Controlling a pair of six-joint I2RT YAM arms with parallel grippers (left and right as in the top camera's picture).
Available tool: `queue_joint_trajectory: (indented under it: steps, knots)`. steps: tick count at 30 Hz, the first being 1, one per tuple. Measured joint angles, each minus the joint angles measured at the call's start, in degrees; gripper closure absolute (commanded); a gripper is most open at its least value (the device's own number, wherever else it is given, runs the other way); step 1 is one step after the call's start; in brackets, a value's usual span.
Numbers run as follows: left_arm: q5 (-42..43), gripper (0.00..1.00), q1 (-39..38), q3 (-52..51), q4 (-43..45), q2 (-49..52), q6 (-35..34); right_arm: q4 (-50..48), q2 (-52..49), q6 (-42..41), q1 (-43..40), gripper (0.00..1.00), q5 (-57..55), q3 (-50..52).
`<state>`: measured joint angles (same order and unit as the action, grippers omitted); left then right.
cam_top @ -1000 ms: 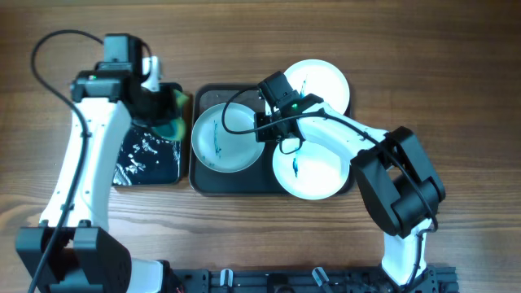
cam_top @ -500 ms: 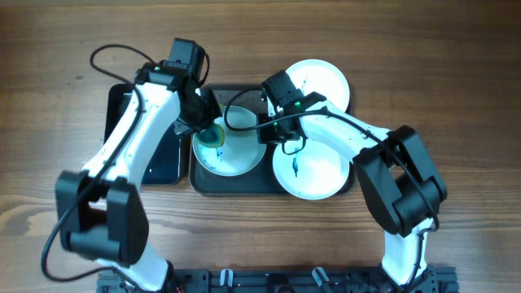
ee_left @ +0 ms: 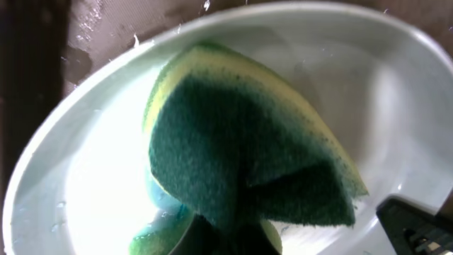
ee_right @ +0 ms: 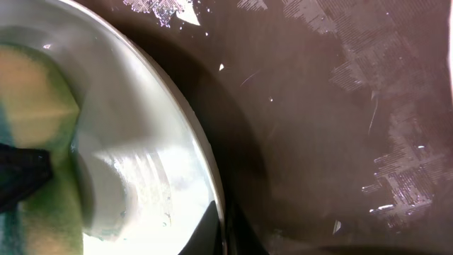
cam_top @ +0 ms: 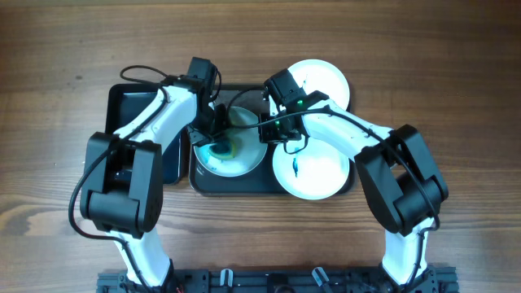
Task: Clean dirty plates on tray and stack at the side
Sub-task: 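Scrub the plate surface with the sponge while the right gripper holds it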
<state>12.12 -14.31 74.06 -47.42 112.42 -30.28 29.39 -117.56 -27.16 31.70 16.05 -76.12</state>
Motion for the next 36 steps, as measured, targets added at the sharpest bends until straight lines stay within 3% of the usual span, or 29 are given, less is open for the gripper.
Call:
queue_joint_trajectory:
  steps: [1, 2, 3, 5, 7, 8, 36]
  knots:
    - [0.2, 0.96, 0.0, -0.5, 0.6, 0.0, 0.0, 0.0, 0.0, 0.0, 0.0, 0.94, 0.0, 0.0]
    - [0.4, 0.96, 0.0, -0.8, 1.0, 0.0, 0.0, 0.0, 0.0, 0.0, 0.0, 0.85, 0.0, 0.0]
    - [0.6, 0.96, 0.1, -1.0, 1.2, 0.0, 0.0, 0.0, 0.0, 0.0, 0.0, 0.66, 0.0, 0.0]
    - [0.7, 0.96, 0.1, -1.0, 1.2, 0.0, 0.0, 0.0, 0.0, -0.2, 0.0, 0.43, 0.4, 0.0]
    - [0.7, 0.96, 0.1, -1.0, 1.2, 0.0, 0.0, -0.3, 0.0, 0.1, 0.0, 0.05, 1.1, -0.5]
    - [0.7, 0.96, 0.1, -1.0, 1.2, 0.0, 0.0, -0.5, 0.1, -0.1, 0.0, 0.01, 1.5, -0.9]
    - [0.7, 0.96, 0.1, -1.0, 1.1, 0.0, 0.0, -9.3, -0.1, 0.2, 0.0, 0.00, 1.4, -0.8]
